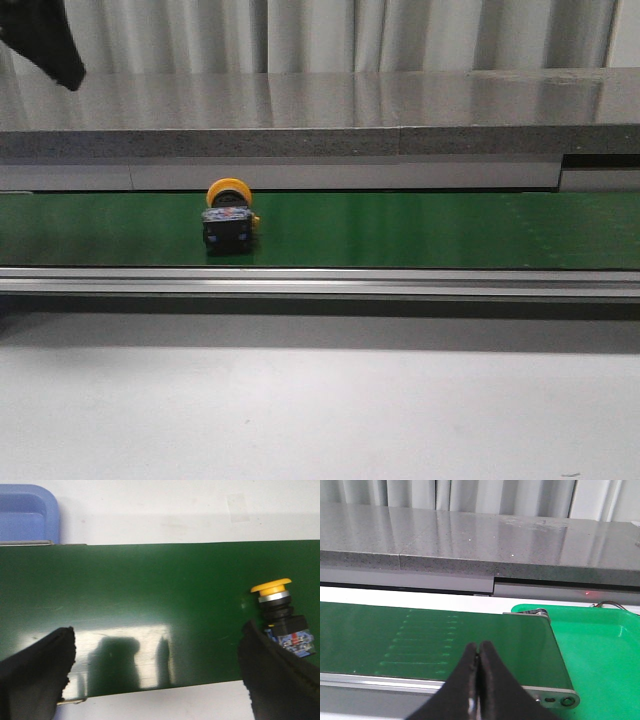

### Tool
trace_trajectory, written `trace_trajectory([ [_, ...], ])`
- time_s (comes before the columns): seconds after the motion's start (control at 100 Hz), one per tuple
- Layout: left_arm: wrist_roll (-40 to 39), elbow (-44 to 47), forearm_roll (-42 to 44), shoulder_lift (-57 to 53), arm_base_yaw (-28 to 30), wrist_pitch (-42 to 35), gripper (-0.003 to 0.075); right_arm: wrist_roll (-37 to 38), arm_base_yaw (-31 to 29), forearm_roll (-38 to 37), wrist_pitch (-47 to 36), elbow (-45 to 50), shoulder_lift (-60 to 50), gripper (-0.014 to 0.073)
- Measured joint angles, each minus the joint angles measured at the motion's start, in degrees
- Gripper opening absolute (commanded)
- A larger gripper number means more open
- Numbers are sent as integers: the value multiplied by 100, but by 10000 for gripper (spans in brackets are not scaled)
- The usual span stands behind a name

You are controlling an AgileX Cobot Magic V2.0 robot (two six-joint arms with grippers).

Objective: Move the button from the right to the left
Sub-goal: 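Lower the left gripper onto the button and close it, then lift the button with the left gripper and carry it over the blue tray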

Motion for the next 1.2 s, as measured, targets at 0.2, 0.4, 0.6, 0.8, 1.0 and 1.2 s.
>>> trace_trajectory([
  [0.2, -427, -533, 296, 665, -400, 326, 619, 0, 0, 0, 0, 0, 0, -67],
  [0.4, -800, -827, 676, 1164, -812, 603, 619, 0, 0, 0, 0, 0, 0, -67],
  [0.6, -1040, -993, 676, 1526, -1028, 792, 619, 0, 0, 0, 0, 0, 0, -67],
  [0.8, -1207, -1006, 676, 1735, -1028, 852, 619, 0, 0, 0, 0, 0, 0, -67],
  [1.0, -1235, -1006, 676, 2003, -1028, 865, 619, 0, 0, 0, 0, 0, 0, -67],
  [1.2, -1235, -1006, 676, 2155, -1028, 877, 560, 0, 0, 0, 0, 0, 0, -67],
])
